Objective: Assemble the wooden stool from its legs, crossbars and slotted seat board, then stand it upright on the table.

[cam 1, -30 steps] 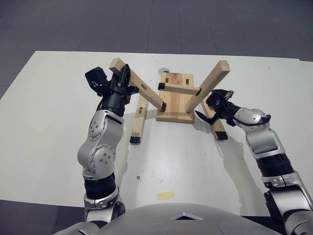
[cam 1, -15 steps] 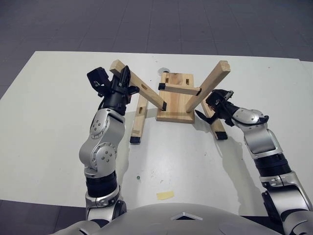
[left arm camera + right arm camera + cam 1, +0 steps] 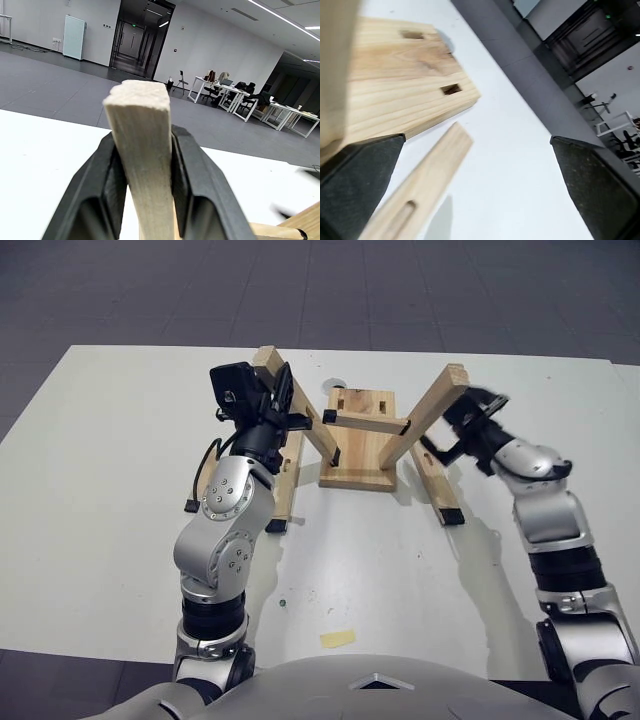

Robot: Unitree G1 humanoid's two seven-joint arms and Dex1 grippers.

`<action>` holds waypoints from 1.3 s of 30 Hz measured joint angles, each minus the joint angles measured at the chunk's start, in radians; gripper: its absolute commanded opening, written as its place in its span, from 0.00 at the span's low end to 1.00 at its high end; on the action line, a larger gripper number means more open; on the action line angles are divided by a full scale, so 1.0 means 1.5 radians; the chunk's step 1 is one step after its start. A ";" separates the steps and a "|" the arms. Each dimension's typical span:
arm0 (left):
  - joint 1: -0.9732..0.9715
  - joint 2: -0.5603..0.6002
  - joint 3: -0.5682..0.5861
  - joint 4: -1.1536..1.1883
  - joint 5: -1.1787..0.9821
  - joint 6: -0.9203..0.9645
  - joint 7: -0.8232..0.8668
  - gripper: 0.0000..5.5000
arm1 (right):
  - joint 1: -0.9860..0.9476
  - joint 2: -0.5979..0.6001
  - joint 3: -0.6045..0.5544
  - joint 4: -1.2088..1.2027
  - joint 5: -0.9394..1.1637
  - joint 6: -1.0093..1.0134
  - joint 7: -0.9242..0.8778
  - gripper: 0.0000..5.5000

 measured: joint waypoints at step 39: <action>0.003 -0.016 -0.013 0.021 0.053 -0.027 -0.015 0.19 | 0.019 -0.063 -0.128 -0.232 0.335 0.126 0.053 0.98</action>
